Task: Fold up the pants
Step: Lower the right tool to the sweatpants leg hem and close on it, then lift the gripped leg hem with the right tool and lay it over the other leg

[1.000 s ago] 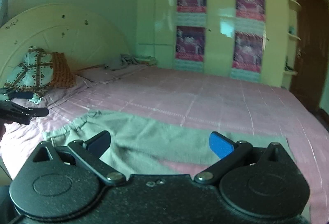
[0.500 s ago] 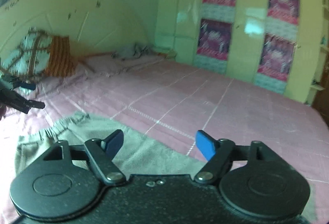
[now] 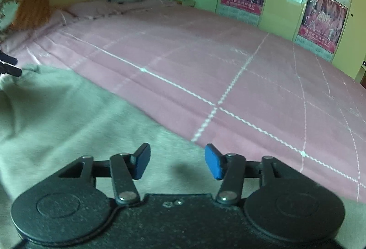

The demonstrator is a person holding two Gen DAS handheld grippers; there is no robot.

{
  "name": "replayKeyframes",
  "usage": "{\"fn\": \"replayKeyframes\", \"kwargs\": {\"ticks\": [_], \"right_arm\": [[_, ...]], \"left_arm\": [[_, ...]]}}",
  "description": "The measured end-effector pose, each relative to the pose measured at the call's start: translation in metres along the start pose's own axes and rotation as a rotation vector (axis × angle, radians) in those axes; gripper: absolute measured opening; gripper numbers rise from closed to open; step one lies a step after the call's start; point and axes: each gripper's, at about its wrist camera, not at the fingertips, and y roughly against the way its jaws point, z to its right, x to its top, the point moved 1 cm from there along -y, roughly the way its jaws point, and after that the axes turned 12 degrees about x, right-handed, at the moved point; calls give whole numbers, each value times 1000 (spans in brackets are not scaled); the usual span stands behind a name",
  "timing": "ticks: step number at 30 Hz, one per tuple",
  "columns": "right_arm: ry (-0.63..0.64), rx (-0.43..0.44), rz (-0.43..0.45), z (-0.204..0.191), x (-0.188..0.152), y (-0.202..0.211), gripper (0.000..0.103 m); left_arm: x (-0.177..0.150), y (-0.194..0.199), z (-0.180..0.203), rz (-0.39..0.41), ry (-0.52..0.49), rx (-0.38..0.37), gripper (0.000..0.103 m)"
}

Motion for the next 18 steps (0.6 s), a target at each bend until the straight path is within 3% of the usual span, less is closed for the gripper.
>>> {"fn": "replayKeyframes", "kwargs": {"ticks": [3, 8, 10, 12, 13, 14, 18], "right_arm": [[-1, 3, -33, 16, -1, -13, 52], [10, 80, -92, 34, -2, -25, 54], [24, 100, -117, 36, -1, -28, 53], [71, 107, -140, 35, 1, -29, 46], [78, 116, -145, 34, 2, -29, 38], [90, 118, -150, 31, 2, -28, 23], [131, 70, -162, 14, -1, -22, 8]], "left_arm": [[3, -16, 1, -35, -28, -33, 81], [12, -35, 5, -83, -45, -82, 81], [15, -38, 6, -89, -43, -117, 68], [18, -37, 7, -96, -42, -142, 41], [19, -35, 8, -92, -46, -161, 34], [19, -33, 9, -91, -41, -168, 25], [16, -12, 12, -24, -18, -146, 18]]}}
